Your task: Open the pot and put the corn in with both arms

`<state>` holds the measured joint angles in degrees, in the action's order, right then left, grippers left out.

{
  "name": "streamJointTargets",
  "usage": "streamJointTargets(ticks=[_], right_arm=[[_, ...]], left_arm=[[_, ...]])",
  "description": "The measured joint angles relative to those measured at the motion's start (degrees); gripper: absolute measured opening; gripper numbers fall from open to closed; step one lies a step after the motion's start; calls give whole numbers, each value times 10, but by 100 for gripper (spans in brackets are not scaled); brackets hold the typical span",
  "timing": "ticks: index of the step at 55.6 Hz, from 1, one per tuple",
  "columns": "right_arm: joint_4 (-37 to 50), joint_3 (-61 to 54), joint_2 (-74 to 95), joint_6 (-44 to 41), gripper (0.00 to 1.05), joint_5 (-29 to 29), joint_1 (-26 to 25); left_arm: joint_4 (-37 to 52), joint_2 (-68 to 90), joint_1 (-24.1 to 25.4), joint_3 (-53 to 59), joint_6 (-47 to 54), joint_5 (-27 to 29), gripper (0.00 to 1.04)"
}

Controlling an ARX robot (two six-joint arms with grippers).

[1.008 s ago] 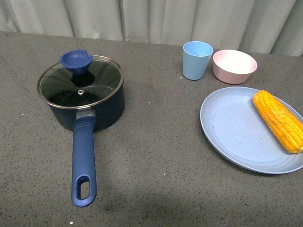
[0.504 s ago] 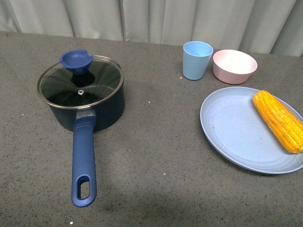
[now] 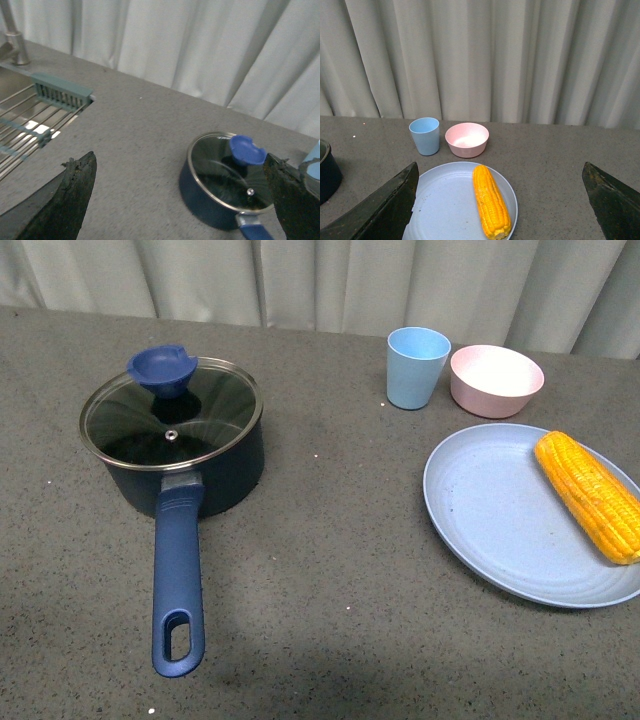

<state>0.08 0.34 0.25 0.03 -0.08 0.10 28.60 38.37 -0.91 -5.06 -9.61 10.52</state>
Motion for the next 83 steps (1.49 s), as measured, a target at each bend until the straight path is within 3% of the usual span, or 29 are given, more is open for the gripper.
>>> streamJointTargets(ticks=[11,17,42,77,83], right_arm=[[0,0,0,0,96,0,0],[0,0,0,0,96,0,0],[0,0,0,0,96,0,0],[0,0,0,0,96,0,0],[0,0,0,0,96,0,0]], left_arm=[[212,310,-29,-98,-17,-22,98],[252,438,-53,-159,-19,-22,98],[262,700,-119,-338,6,-48,98],[262,811,-103,-412,42,-78,98],[267,817,-103,-413,45,-82,82]])
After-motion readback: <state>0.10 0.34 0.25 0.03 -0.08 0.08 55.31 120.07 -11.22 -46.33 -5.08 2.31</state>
